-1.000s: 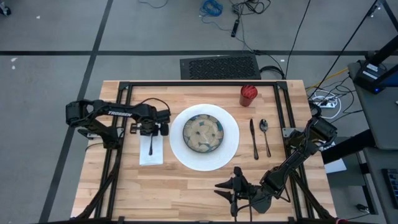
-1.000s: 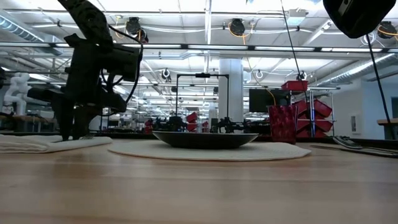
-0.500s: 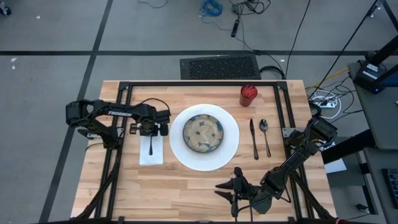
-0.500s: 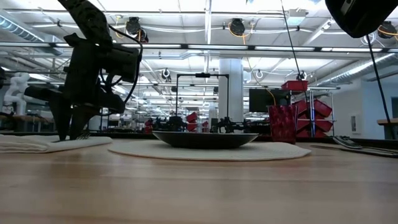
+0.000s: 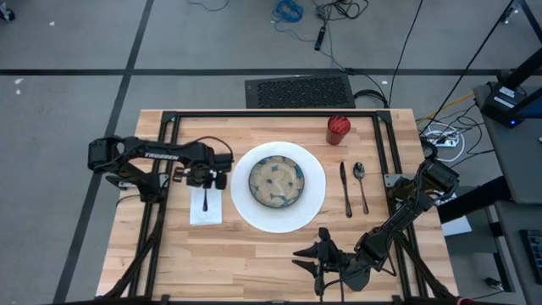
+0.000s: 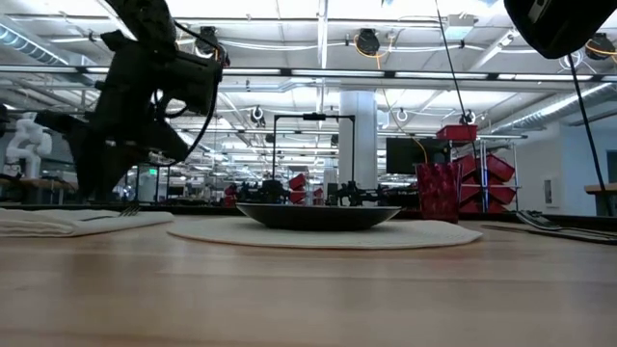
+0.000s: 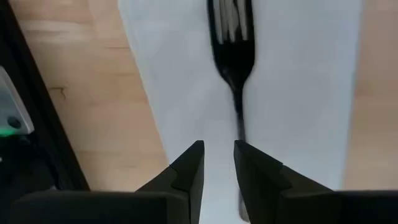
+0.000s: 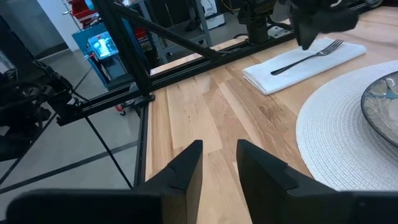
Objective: Set table place
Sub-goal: Adjust the white table napkin
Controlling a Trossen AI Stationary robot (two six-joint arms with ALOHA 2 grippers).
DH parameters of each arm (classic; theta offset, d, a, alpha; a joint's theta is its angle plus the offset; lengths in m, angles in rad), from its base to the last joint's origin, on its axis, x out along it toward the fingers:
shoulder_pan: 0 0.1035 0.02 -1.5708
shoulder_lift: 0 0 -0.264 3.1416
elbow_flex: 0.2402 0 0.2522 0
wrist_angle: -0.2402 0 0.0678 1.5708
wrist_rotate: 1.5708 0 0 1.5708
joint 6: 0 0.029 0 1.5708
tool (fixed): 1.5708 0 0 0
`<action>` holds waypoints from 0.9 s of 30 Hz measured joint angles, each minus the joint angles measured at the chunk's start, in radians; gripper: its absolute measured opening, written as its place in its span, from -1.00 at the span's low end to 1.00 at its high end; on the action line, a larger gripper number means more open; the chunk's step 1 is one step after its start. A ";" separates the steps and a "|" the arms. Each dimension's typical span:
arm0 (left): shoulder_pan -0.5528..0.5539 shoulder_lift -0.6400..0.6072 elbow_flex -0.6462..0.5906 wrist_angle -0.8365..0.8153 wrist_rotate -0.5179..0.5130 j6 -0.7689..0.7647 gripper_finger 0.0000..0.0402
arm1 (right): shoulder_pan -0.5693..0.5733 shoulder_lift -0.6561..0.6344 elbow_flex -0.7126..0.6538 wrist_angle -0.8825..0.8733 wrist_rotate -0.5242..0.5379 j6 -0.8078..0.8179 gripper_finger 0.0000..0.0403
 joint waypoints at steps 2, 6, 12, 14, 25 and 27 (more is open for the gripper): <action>-0.015 0.000 -0.020 0.001 -0.011 0.001 -0.63 | 0.000 0.000 0.000 0.001 0.000 0.000 -0.57; -0.019 0.000 -0.061 0.008 -0.011 0.011 -0.63 | 0.000 0.000 0.000 0.000 0.000 0.023 -0.57; -0.014 0.000 -0.125 0.162 -0.012 0.017 -0.63 | 0.001 0.000 0.000 0.000 0.000 0.026 -0.57; 0.001 -0.001 -0.134 0.186 -0.009 0.016 -0.63 | 0.001 0.000 0.000 0.000 0.000 0.026 -0.57; 0.089 0.000 -0.147 0.121 -0.070 0.108 -0.63 | 0.006 0.000 0.000 0.000 0.000 0.025 -0.57; 0.098 0.000 -0.147 0.120 -0.088 0.134 -0.63 | 0.006 0.000 0.000 0.000 0.000 0.024 -0.57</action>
